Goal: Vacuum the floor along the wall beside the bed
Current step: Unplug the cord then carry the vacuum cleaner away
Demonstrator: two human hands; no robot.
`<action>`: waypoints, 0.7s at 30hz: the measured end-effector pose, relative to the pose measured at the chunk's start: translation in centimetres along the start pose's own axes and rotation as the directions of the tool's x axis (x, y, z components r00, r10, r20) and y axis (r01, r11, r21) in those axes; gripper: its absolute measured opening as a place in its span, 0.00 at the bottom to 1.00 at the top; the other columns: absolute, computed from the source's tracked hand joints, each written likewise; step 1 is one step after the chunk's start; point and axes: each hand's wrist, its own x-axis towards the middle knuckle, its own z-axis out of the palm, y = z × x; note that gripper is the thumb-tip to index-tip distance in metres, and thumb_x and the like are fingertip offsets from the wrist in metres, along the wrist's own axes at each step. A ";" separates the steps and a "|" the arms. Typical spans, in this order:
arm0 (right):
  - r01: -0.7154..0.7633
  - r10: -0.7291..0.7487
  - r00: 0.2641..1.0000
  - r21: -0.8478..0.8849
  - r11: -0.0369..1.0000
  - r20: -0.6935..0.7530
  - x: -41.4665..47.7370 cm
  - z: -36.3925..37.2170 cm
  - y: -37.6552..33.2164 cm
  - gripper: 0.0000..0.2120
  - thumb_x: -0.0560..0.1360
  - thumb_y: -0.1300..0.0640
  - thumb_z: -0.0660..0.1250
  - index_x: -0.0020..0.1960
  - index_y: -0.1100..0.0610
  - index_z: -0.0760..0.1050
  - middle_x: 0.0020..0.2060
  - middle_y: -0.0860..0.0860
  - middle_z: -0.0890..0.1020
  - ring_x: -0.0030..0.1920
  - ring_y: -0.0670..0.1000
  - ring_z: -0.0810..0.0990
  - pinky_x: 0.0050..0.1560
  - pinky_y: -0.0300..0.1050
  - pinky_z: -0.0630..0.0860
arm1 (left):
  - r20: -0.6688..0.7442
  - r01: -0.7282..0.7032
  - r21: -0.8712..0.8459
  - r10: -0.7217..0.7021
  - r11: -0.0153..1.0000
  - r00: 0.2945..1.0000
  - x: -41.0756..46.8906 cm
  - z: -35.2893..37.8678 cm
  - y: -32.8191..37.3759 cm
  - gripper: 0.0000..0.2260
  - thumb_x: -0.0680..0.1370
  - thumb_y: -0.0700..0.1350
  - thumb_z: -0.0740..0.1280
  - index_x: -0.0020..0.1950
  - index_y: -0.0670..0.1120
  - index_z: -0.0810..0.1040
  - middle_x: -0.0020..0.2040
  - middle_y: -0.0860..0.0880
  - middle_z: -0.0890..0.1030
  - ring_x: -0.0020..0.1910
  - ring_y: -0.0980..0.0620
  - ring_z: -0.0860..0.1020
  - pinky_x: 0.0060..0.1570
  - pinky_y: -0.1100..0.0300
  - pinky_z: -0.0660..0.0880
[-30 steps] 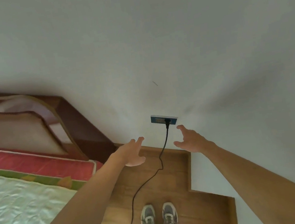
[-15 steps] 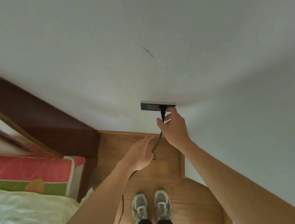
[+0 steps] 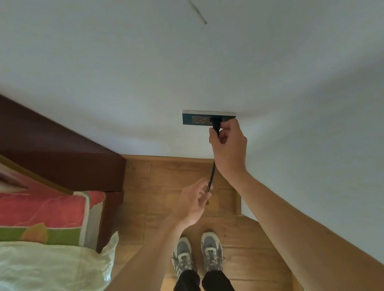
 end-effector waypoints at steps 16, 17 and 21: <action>0.016 -0.030 0.995 -0.152 0.988 -0.091 0.3 0.9 0.3 0.09 0.79 0.54 0.67 0.49 0.59 0.72 0.35 0.53 0.83 0.35 0.53 0.82 0.40 0.53 0.80 | -0.118 -0.050 -0.115 0.037 0.992 0.992 -3.0 1.9 1.9 0.04 0.83 0.43 0.64 0.54 0.44 0.76 0.37 0.57 0.79 0.33 0.63 0.79 0.36 0.70 0.77; 0.018 -0.033 0.995 -0.164 0.986 -0.093 0.3 1.0 0.4 0.09 0.79 0.53 0.66 0.50 0.59 0.72 0.35 0.53 0.83 0.36 0.53 0.83 0.40 0.53 0.80 | -0.119 -0.045 -0.136 0.029 0.990 0.992 -3.1 2.0 1.9 0.03 0.82 0.43 0.64 0.54 0.44 0.76 0.37 0.55 0.80 0.34 0.63 0.80 0.37 0.68 0.79; 0.000 -0.028 0.994 -0.260 0.965 -0.104 0.1 1.3 0.2 0.10 0.80 0.51 0.64 0.53 0.59 0.72 0.39 0.53 0.84 0.36 0.53 0.83 0.40 0.52 0.80 | -0.116 -0.038 -0.179 0.017 0.983 0.993 -3.7 2.3 1.9 0.01 0.83 0.44 0.64 0.53 0.48 0.75 0.39 0.52 0.81 0.36 0.58 0.81 0.42 0.55 0.83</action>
